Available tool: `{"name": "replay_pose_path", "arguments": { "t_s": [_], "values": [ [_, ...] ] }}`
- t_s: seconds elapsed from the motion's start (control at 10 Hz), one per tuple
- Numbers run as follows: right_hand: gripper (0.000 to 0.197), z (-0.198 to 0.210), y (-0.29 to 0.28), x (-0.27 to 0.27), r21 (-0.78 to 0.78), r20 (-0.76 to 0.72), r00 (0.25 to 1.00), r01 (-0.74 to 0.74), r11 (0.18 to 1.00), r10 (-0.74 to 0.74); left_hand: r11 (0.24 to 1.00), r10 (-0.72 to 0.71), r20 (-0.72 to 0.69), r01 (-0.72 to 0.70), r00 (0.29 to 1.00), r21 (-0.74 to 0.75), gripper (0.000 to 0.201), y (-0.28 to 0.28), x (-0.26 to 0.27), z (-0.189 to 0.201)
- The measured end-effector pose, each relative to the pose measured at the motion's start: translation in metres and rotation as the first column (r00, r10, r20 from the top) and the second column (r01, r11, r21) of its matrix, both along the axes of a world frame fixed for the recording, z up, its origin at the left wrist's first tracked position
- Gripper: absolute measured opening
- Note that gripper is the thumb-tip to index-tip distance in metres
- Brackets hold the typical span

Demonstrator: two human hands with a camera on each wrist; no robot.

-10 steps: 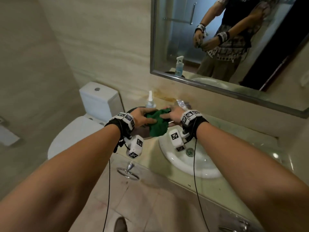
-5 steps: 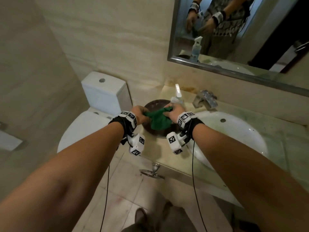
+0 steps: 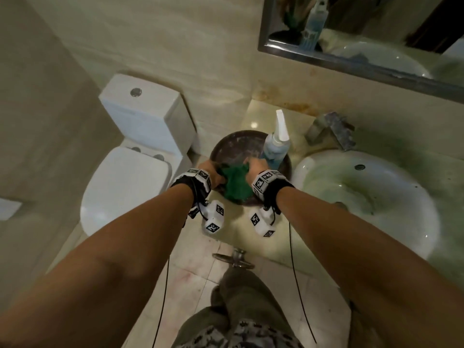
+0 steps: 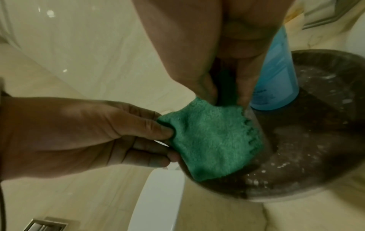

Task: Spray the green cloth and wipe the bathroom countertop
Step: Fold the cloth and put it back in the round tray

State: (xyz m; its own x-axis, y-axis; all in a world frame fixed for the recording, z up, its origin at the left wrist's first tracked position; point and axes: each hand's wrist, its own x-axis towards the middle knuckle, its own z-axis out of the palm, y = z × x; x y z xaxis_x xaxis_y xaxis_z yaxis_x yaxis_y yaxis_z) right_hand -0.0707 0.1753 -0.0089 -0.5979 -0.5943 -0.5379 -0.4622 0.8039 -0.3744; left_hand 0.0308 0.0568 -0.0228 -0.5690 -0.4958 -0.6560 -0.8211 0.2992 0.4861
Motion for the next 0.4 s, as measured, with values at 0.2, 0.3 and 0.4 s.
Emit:
{"name": "replay_pose_path", "arguments": {
  "t_s": [0.2, 0.3, 0.4],
  "values": [
    [0.040, -0.011, -0.020, -0.011, 0.030, 0.003, 0.995, -0.098, 0.995, 0.098, 0.983, -0.162, 0.071, 0.167, 0.984, -0.074, 0.051, -0.016, -0.020, -0.011],
    [0.035, -0.003, -0.034, -0.014, -0.003, -0.051, 0.988, -0.149, 0.989, 0.148, 0.953, -0.241, 0.091, 0.253, 0.966, -0.167, 0.042, -0.029, -0.027, 0.005],
    [0.023, 0.014, -0.046, -0.018, -0.026, -0.092, 0.983, -0.164, 0.986, 0.161, 0.932, -0.237, 0.124, 0.262, 0.963, -0.252, 0.034, -0.046, -0.031, 0.026]
  ]
}}
